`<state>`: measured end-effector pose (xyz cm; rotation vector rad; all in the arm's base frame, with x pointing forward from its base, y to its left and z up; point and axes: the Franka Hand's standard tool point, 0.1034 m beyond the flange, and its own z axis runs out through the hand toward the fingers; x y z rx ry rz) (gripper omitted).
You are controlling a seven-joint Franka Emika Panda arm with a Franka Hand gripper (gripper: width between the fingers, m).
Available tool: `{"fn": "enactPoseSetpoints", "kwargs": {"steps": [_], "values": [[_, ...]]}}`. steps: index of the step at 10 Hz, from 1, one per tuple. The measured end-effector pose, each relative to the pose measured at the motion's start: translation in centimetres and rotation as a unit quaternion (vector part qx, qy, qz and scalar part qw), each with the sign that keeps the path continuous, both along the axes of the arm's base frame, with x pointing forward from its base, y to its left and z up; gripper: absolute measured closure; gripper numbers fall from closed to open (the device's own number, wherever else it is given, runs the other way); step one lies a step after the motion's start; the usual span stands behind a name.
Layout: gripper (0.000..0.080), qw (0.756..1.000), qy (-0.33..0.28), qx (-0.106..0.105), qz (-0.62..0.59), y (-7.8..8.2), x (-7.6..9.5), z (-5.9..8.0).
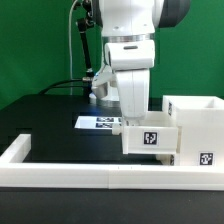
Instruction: Assemble drawer
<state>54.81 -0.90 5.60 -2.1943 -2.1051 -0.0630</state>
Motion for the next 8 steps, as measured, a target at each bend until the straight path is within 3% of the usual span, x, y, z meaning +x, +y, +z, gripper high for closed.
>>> {"fn": "enactPoseSetpoints", "kwargs": {"steps": [8], "values": [[0.0757,0.999,-0.007,-0.005,0.053,0.31,0.20,0.06]]}}
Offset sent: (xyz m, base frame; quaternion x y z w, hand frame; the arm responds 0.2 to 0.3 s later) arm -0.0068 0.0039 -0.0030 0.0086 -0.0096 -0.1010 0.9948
